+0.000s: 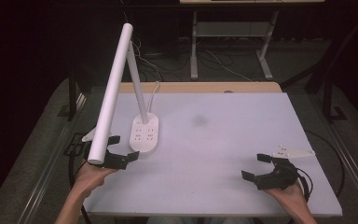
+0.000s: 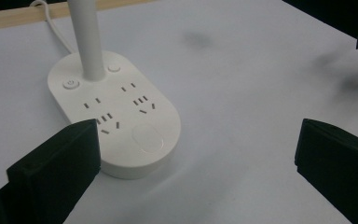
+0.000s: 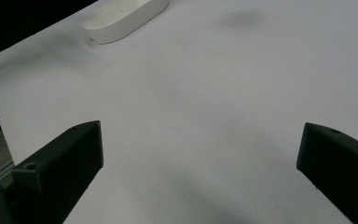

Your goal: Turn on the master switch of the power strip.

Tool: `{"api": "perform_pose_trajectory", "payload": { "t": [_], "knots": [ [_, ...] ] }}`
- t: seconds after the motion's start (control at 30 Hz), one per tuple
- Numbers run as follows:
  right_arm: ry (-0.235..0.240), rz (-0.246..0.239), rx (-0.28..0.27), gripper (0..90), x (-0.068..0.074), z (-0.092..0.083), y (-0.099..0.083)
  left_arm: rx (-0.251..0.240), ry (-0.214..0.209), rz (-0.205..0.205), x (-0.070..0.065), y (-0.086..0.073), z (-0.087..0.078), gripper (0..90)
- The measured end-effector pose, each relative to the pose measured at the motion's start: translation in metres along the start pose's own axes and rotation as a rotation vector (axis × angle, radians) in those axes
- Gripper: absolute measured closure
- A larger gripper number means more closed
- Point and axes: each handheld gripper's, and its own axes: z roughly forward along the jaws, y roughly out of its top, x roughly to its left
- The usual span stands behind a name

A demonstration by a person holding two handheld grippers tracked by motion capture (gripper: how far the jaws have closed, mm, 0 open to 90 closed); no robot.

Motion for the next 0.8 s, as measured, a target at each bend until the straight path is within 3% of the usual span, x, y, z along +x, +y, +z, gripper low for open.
{"api": "perform_pose_trajectory", "payload": {
  "t": [0.8],
  "knots": [
    [-0.002,0.003,0.023,0.0,0.001,0.002,0.000,0.065,0.030,0.021,0.021,0.024,0.006,0.0]
  ]
}}
